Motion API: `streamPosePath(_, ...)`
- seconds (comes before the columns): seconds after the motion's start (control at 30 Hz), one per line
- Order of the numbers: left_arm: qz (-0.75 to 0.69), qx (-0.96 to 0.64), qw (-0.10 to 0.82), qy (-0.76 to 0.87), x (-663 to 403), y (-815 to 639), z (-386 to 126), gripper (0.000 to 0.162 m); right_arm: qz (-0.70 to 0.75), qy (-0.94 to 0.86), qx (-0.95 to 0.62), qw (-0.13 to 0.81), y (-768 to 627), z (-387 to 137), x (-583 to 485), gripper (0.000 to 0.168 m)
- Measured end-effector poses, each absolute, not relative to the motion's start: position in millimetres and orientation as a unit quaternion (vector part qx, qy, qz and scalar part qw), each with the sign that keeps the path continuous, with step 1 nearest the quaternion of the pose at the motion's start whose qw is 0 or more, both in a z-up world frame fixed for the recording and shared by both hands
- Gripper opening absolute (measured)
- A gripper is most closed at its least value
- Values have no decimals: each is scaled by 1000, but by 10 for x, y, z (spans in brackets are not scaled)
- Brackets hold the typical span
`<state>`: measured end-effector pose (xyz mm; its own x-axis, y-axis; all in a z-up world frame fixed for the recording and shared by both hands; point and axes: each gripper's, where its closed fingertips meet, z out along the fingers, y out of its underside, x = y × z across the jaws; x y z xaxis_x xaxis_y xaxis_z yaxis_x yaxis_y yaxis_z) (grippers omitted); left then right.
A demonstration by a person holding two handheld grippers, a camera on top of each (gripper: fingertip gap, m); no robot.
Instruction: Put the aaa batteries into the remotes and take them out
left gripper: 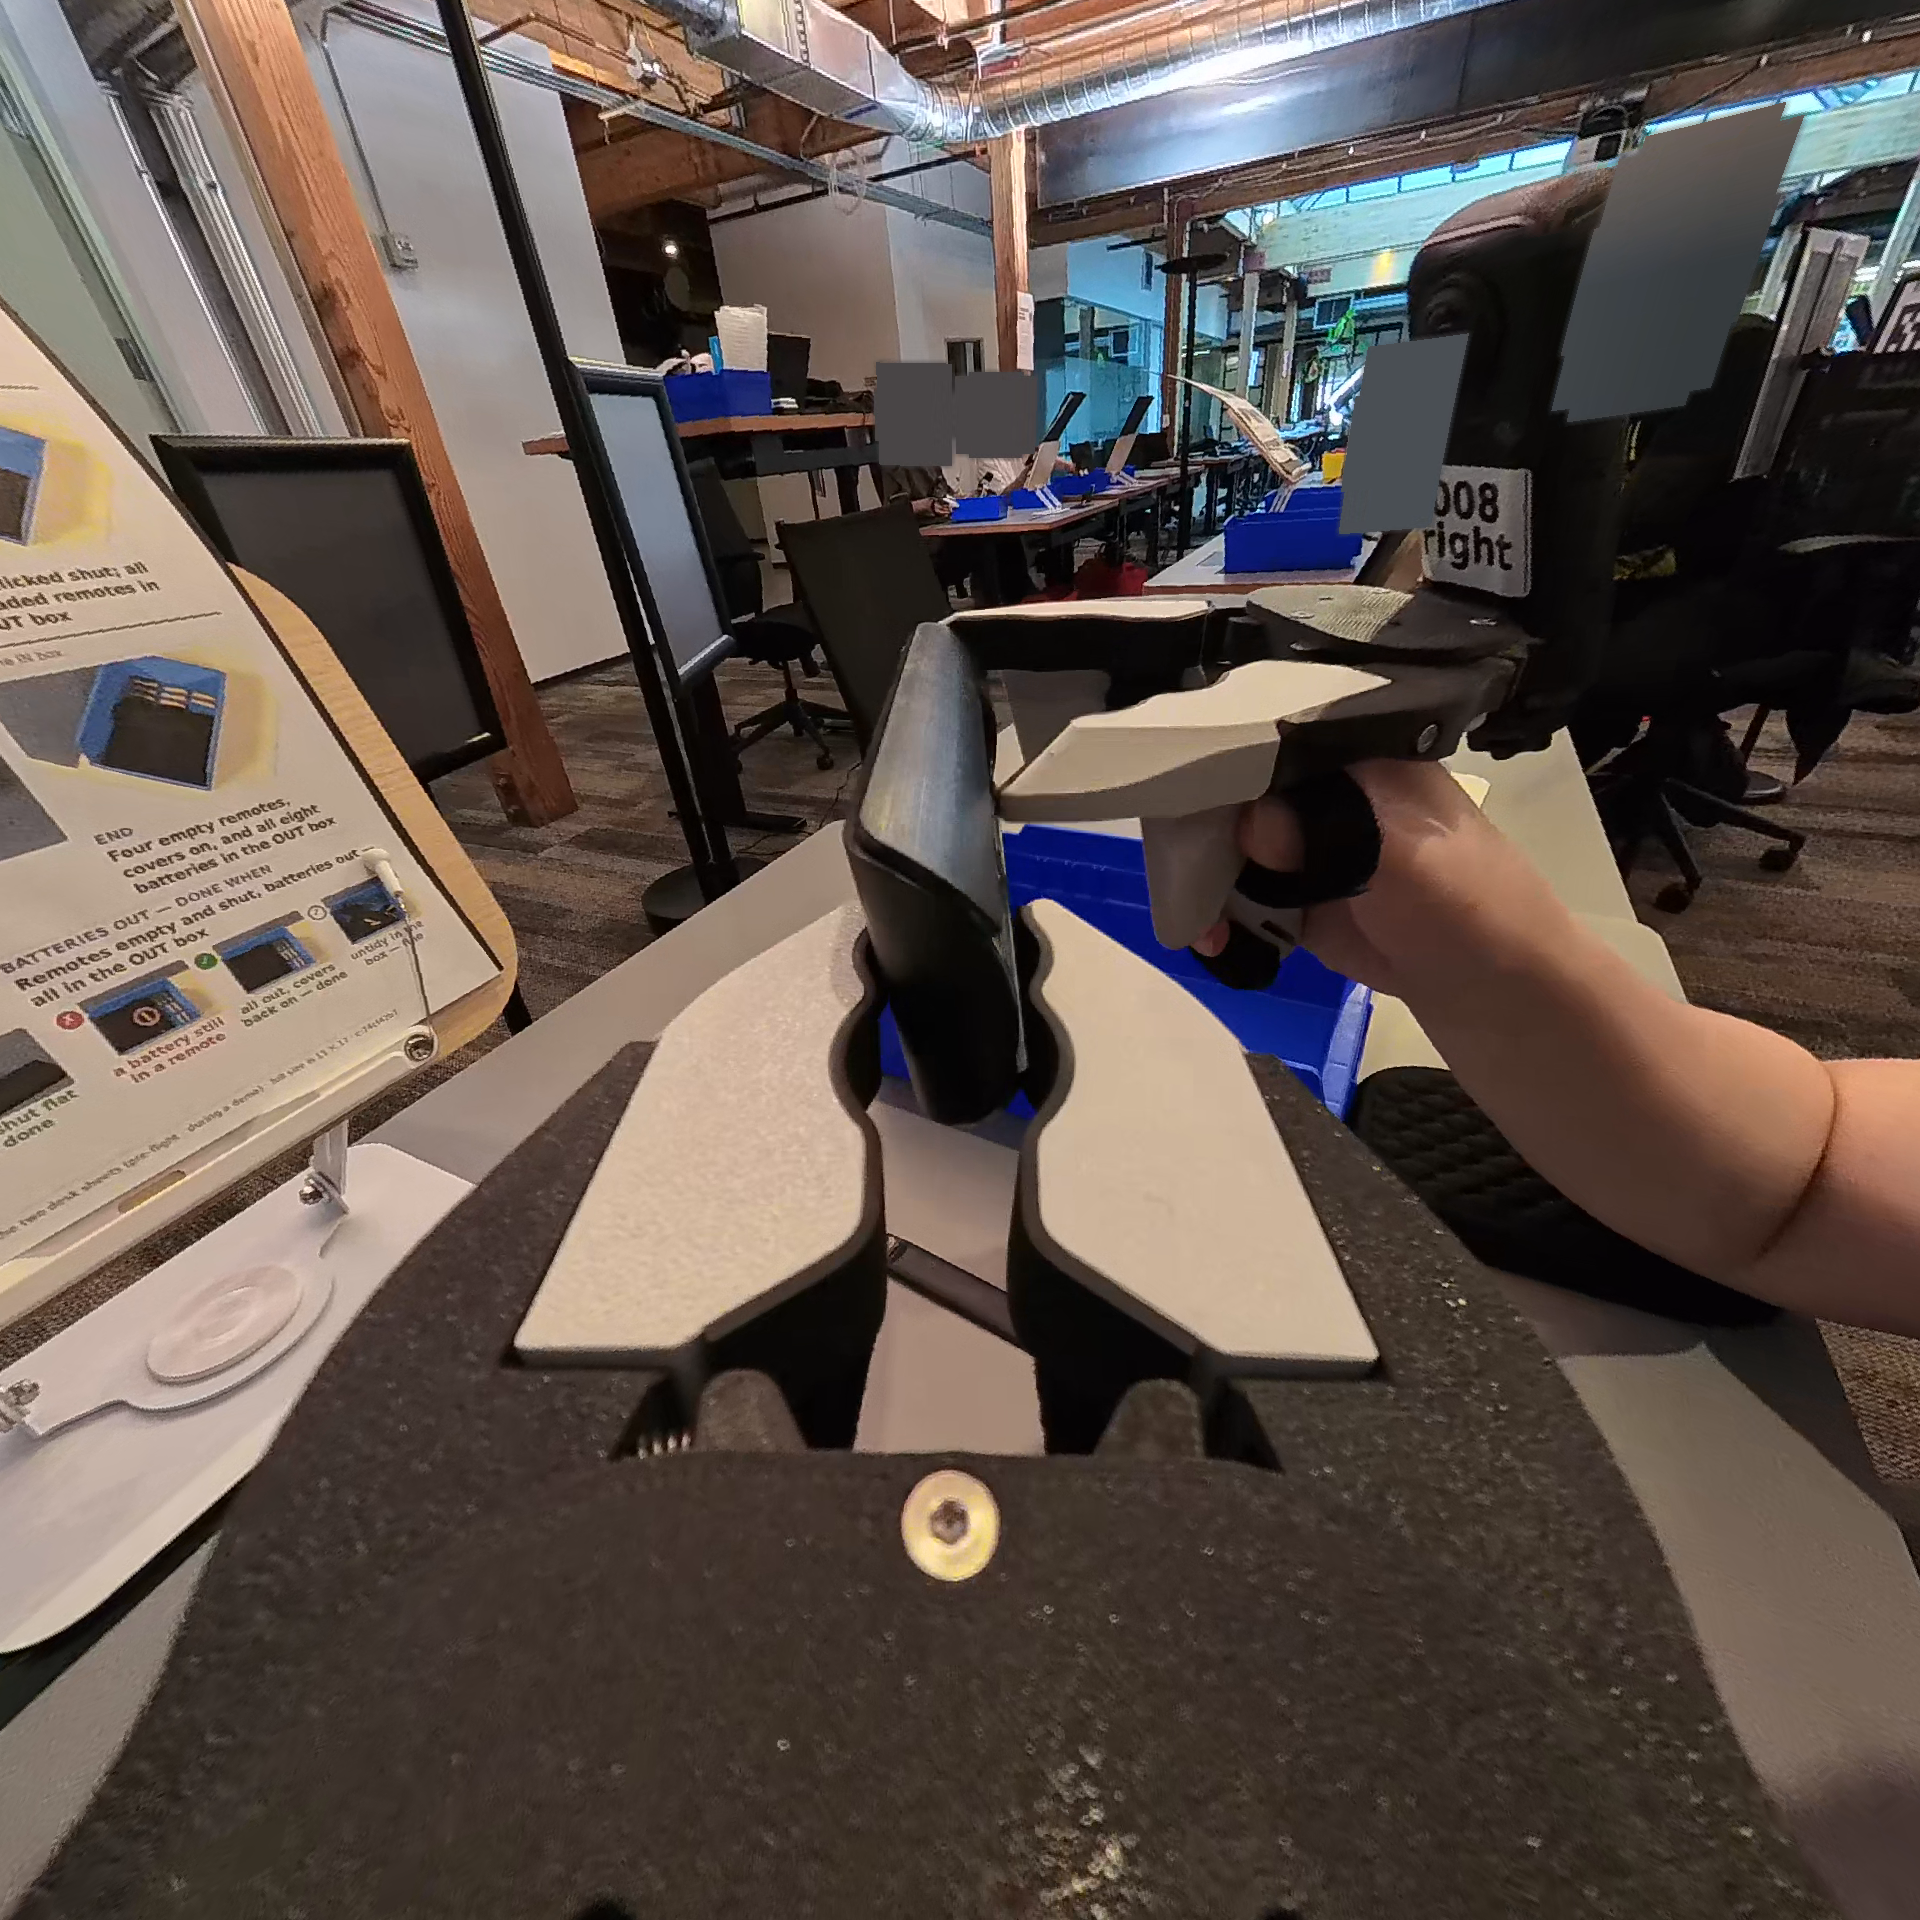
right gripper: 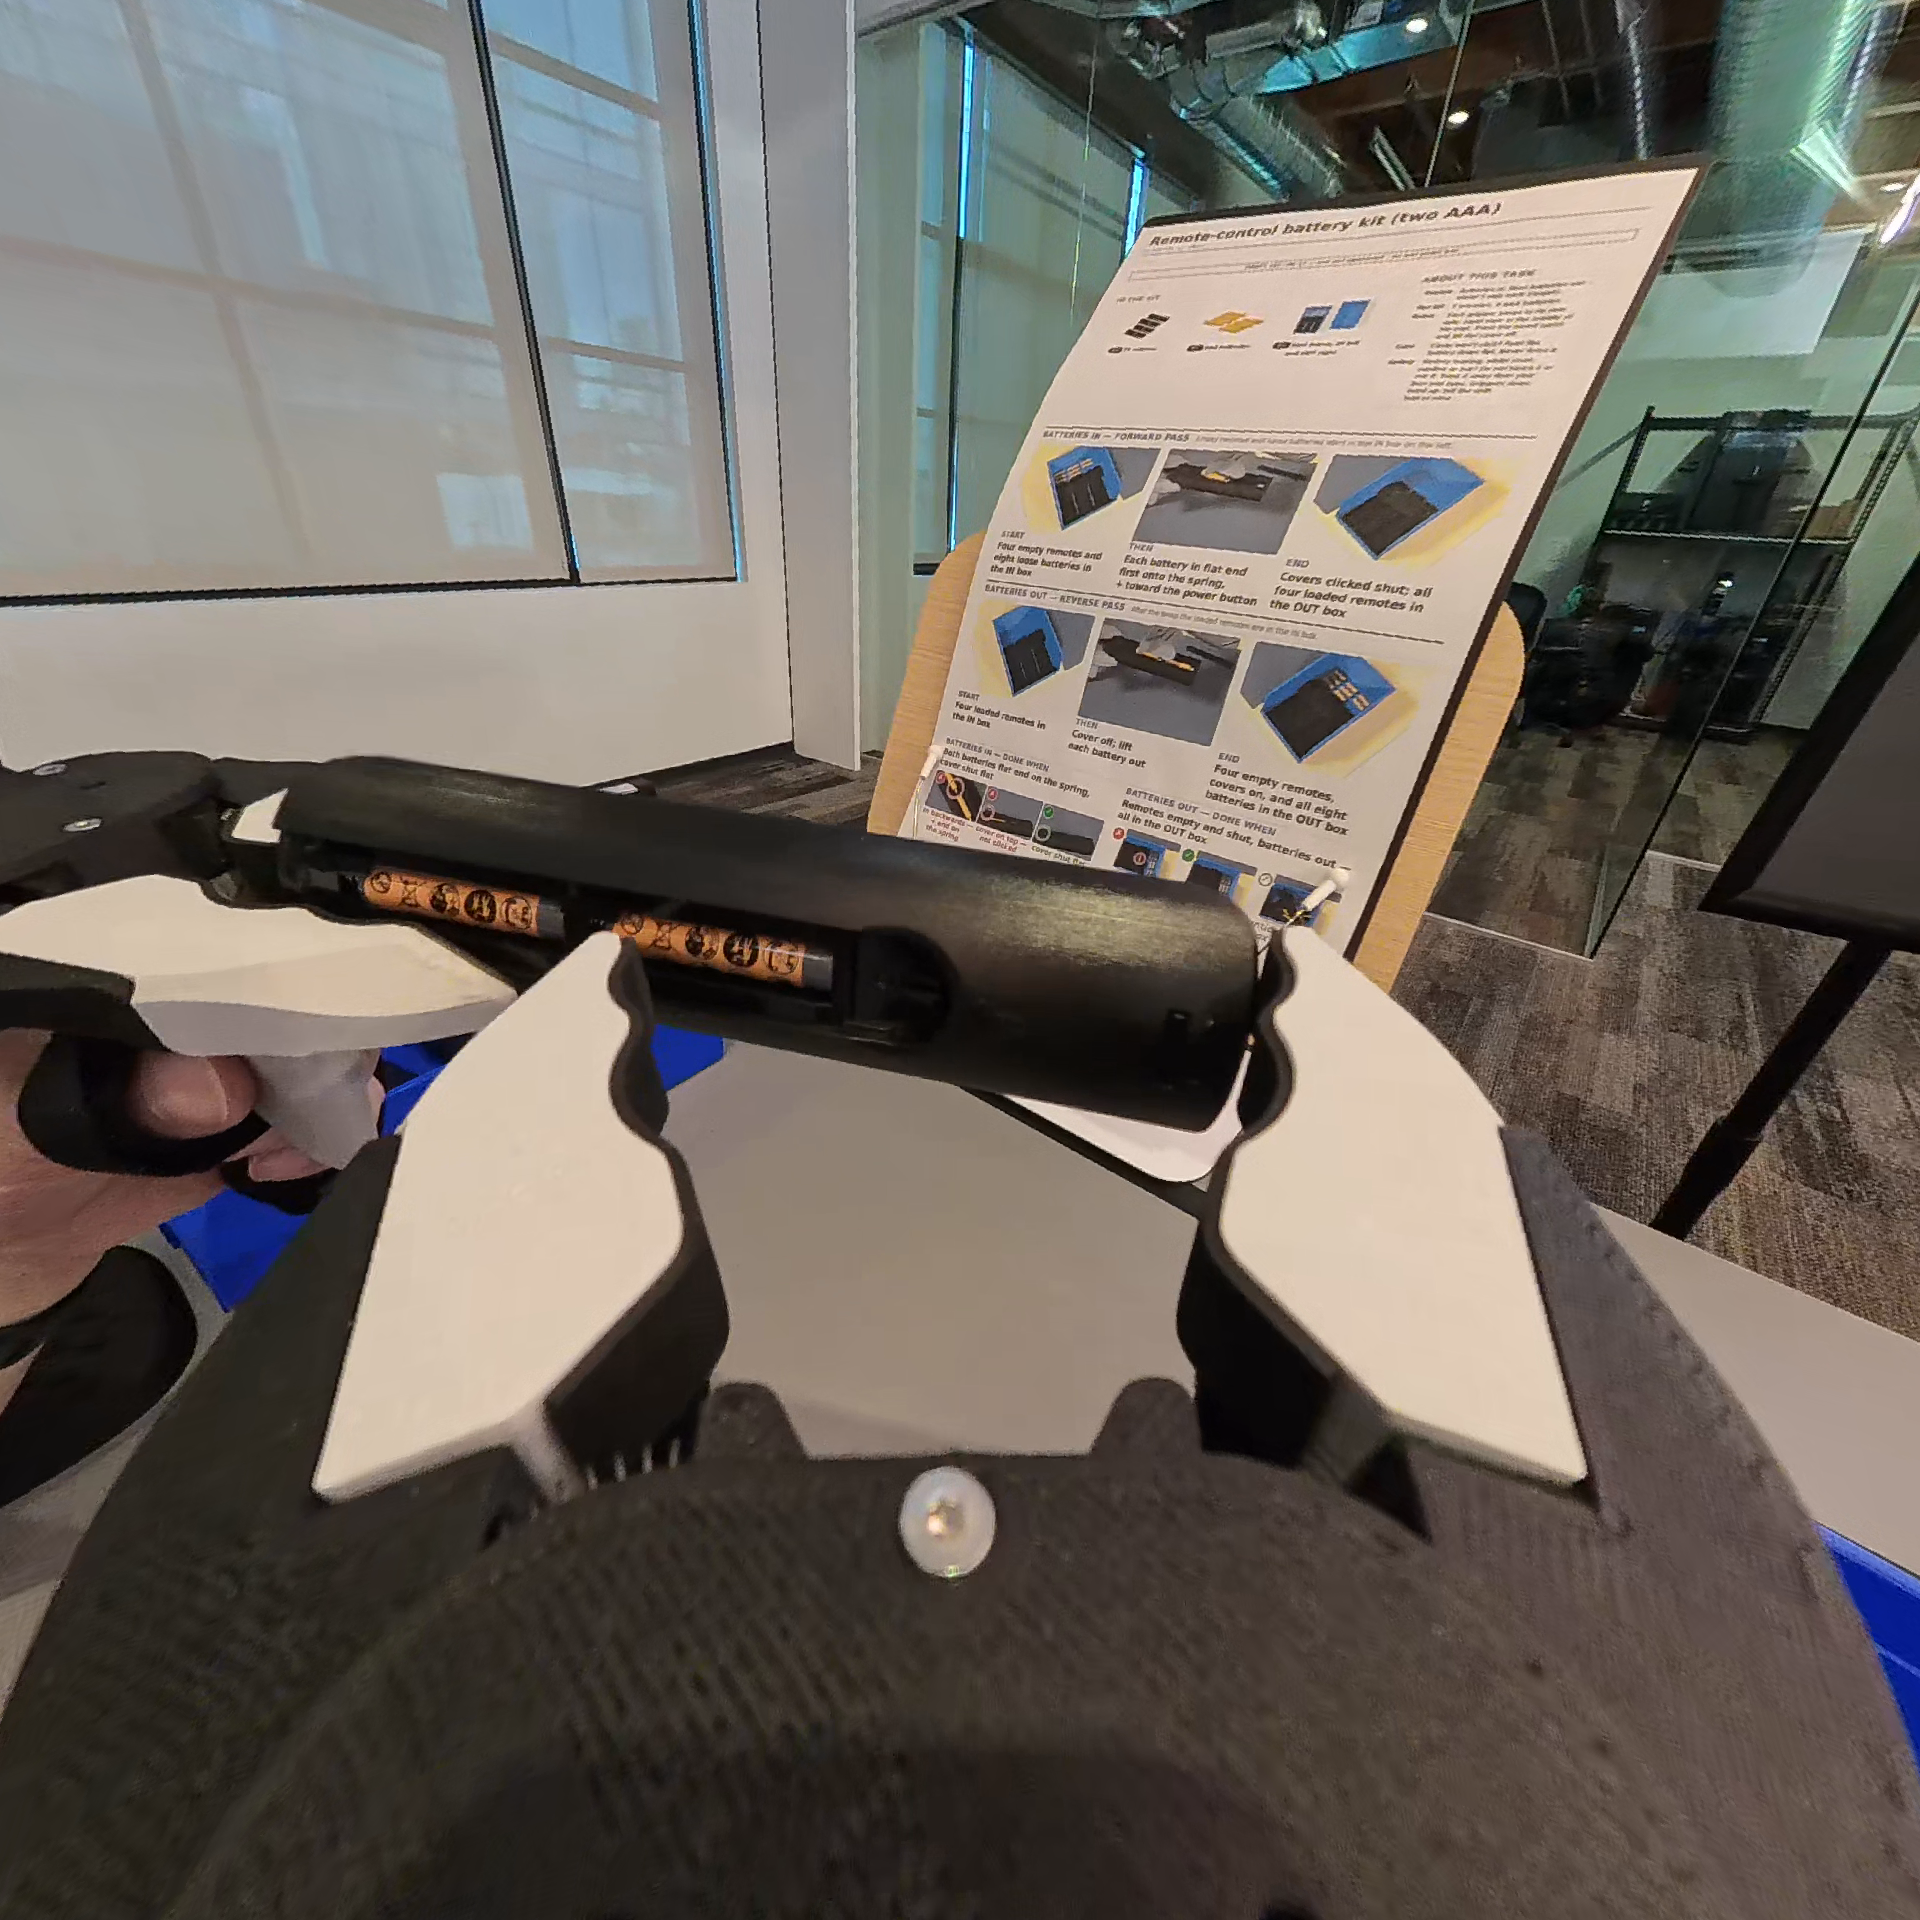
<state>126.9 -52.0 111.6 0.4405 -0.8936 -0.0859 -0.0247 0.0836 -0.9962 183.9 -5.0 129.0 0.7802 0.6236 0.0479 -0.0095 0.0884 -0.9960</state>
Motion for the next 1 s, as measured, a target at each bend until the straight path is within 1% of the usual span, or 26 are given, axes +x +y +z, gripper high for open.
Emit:
streamPosePath(0.1,-355,-580,618,396,1259,-517,1121,22,228,-243,-635,697,-53,1298,1846,109)
streamPosePath(0.27,-365,-577,617,392,1218,-511,1159,21,225,-254,-631,698,-56,1305,1854,99)
streamPosePath(0.4,-386,-574,612,383,1201,-509,1185,21,213,-262,-624,705,-64,1319,1852,97)
streamPosePath(0.7,-394,-583,600,380,1213,-477,1137,21,214,-258,-635,696,-23,1270,1854,98)
streamPosePath(1.0,-402,-589,586,385,1263,-469,1067,21,202,-261,-629,703,-47,1330,1904,98)
